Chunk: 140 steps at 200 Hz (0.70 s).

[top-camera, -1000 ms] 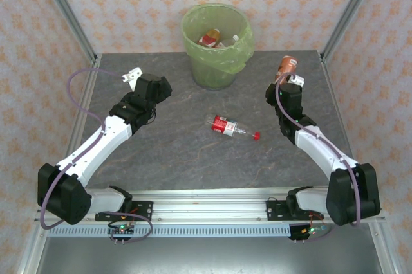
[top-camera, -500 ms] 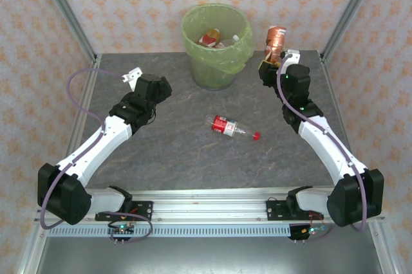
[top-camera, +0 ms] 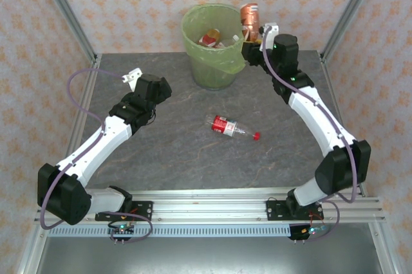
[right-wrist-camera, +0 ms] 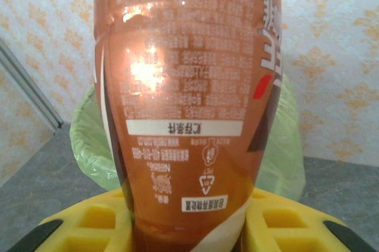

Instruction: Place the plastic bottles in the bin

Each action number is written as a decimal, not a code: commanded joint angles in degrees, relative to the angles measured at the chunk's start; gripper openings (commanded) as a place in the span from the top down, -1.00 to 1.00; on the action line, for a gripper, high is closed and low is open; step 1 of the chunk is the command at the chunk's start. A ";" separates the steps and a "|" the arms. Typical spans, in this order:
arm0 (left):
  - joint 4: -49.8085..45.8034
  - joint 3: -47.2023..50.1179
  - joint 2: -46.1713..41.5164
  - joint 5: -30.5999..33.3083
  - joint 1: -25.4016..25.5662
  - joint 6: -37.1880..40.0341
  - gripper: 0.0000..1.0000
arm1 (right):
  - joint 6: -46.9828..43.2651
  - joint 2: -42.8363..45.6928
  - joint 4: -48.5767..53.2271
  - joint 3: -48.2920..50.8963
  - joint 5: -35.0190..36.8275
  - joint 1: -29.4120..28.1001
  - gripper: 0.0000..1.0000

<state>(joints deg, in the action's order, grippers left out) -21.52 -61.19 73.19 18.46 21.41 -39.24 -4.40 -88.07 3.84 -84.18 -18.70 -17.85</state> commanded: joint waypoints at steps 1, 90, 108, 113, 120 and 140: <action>-1.82 1.32 -2.30 2.40 -0.75 -1.10 -1.00 | -5.81 -3.81 6.71 -6.36 0.29 -1.03 1.00; -2.86 3.64 -5.05 4.21 -0.90 -1.27 -1.00 | -3.96 -16.87 16.70 -26.62 1.00 -1.05 1.00; -3.01 3.94 -5.46 4.69 -0.93 -1.27 -1.00 | -3.85 -20.06 20.39 -31.81 0.33 -1.06 1.00; -3.03 3.97 -5.59 4.83 -0.93 -1.23 -1.00 | -4.06 -20.86 21.13 -33.09 0.24 -1.09 1.00; -3.03 4.14 -5.77 5.09 -0.93 -1.20 -1.00 | -4.32 -22.11 22.26 -34.95 0.24 -1.13 1.00; -3.09 4.32 -6.21 5.60 -0.95 -1.10 -1.00 | -5.45 -25.73 25.51 -40.56 0.40 -1.13 1.00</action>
<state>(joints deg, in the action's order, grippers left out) -23.64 -57.58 68.84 20.49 20.95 -39.24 -8.29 -110.34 23.46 -118.30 -18.31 -18.83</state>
